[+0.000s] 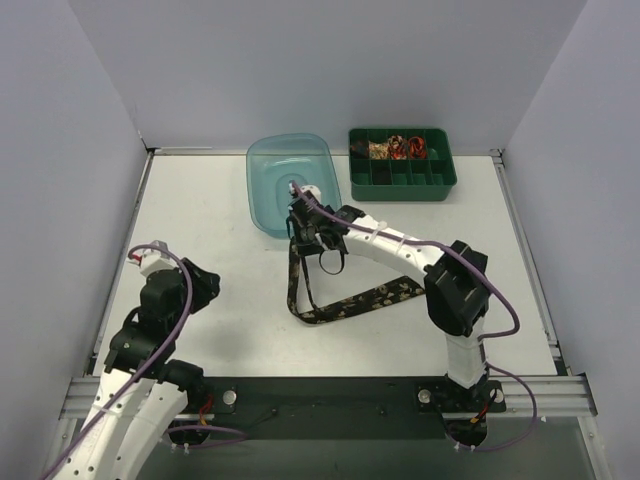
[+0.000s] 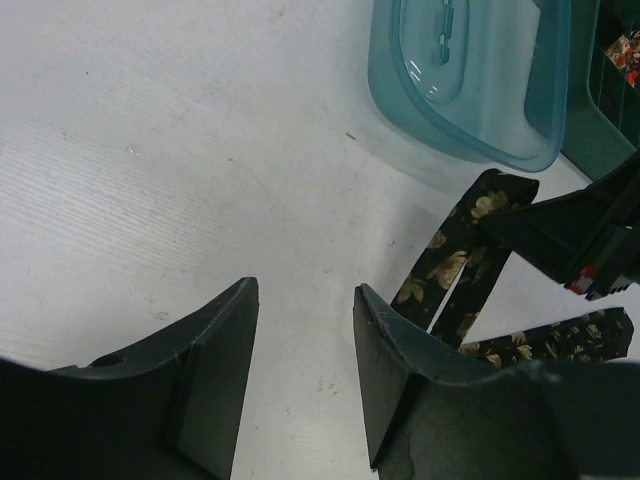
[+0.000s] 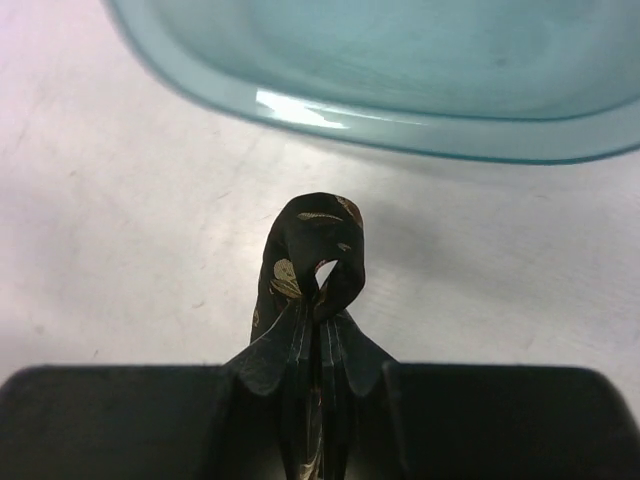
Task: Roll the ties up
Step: Flatten out the tie at the center of the board.
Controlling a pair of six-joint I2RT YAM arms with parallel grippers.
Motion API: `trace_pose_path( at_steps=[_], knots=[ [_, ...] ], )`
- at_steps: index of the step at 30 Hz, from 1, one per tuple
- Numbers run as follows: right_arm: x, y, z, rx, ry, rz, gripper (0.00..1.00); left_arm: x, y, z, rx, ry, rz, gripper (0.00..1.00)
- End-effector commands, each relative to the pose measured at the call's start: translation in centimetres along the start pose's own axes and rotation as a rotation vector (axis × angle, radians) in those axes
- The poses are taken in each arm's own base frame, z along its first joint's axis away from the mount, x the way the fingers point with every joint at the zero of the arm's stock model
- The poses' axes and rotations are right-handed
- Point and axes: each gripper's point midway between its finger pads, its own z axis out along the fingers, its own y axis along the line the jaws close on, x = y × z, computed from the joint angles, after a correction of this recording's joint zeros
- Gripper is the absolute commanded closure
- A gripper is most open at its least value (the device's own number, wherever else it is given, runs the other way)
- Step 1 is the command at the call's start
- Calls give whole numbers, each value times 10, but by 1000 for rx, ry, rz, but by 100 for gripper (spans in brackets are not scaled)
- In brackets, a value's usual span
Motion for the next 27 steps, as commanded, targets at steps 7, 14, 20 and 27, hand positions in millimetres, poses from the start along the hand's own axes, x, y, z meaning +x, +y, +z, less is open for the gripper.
trace_pose_path(
  at_steps=[7, 14, 20, 27],
  knots=[
    [44, 99, -41, -151, -63, -359, 100, -54, -17, -25, -8, -142, -19, 41],
    [97, 145, -49, -253, -61, -499, 100, -79, -11, -38, -64, -240, -55, 40],
    [142, 177, -48, -372, 35, -595, 98, -118, -18, -73, -31, -372, -61, 40],
    [182, 187, -50, -435, 125, -752, 57, -137, -14, -96, -48, -442, -58, 40]
  ],
)
